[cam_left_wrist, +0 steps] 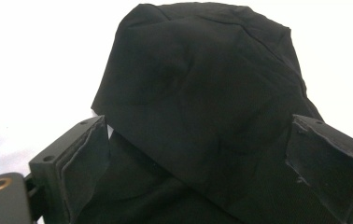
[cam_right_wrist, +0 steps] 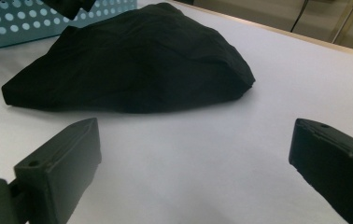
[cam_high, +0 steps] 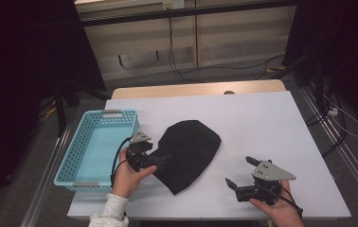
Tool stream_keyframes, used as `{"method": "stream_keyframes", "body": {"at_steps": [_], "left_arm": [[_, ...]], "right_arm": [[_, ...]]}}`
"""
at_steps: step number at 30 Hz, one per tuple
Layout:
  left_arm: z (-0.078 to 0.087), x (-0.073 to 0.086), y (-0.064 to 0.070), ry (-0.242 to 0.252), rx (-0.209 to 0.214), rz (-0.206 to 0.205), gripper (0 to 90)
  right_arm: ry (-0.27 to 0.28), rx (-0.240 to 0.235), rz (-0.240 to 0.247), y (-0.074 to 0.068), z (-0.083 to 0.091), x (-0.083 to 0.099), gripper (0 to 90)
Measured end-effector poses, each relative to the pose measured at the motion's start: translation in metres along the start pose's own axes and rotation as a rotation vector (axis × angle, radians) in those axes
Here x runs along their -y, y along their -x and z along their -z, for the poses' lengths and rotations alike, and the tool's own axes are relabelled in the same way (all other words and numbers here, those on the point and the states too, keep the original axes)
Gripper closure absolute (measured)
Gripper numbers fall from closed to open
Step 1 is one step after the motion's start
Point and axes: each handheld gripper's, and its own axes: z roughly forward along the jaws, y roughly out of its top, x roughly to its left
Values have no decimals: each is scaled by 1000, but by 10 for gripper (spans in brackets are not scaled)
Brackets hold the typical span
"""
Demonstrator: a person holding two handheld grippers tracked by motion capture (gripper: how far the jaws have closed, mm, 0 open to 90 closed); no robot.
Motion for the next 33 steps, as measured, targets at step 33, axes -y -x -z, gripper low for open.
{"method": "stream_keyframes", "body": {"at_steps": [33], "left_arm": [[11, 8, 3, 12, -22, -9, 85]], "right_arm": [[-74, -143, 77, -45, -77, -33, 62]]}}
